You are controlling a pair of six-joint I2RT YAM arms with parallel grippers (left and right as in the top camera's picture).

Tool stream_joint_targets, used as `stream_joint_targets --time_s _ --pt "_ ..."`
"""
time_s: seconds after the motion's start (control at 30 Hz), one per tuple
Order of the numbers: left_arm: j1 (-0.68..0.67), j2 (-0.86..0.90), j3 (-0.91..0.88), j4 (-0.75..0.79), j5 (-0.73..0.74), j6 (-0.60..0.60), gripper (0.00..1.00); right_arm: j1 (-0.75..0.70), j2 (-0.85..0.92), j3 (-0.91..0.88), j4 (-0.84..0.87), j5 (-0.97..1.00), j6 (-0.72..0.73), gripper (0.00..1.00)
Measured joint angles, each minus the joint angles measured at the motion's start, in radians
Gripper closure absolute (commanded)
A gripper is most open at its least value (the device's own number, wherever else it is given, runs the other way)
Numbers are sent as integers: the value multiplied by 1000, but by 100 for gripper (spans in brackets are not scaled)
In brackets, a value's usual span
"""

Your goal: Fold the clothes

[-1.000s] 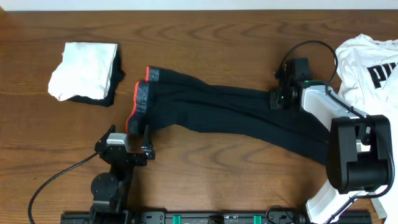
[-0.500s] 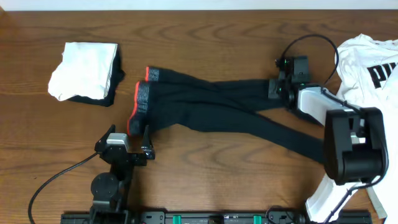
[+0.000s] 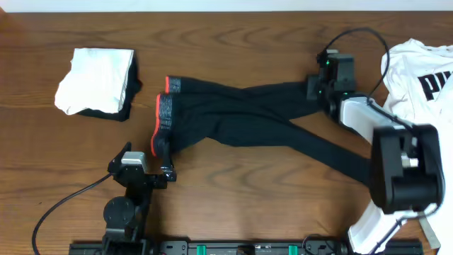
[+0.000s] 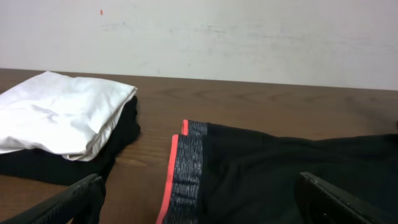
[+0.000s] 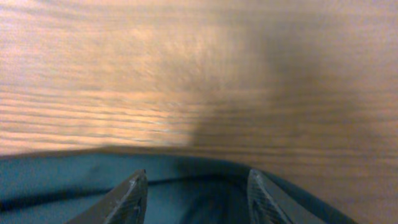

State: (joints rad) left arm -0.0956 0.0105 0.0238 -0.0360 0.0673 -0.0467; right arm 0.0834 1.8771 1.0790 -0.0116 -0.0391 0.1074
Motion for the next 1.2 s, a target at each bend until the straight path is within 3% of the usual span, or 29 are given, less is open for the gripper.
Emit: stream_joint_targets --time_s 0.27,0.53,0.67,0.8,1.1,1.2 --pt "0 0 0 3 0 0 2 0 -362 13 -284 -14 15 44" --pt "0 1 -1 10 32 -51 2 0 -570 17 -452 -14 16 43" --pt "0 55 71 -162 52 -94 2 0 -587 19 -520 -14 16 42" --pt "0 239 224 -365 65 -114 2 0 -583 18 -578 -13 16 42" --pt "0 893 922 -777 68 -61 2 0 -569 18 -666 -13 18 39" --pt "0 1091 1049 -873 68 -52 2 0 -568 18 -694 -3 18 38"
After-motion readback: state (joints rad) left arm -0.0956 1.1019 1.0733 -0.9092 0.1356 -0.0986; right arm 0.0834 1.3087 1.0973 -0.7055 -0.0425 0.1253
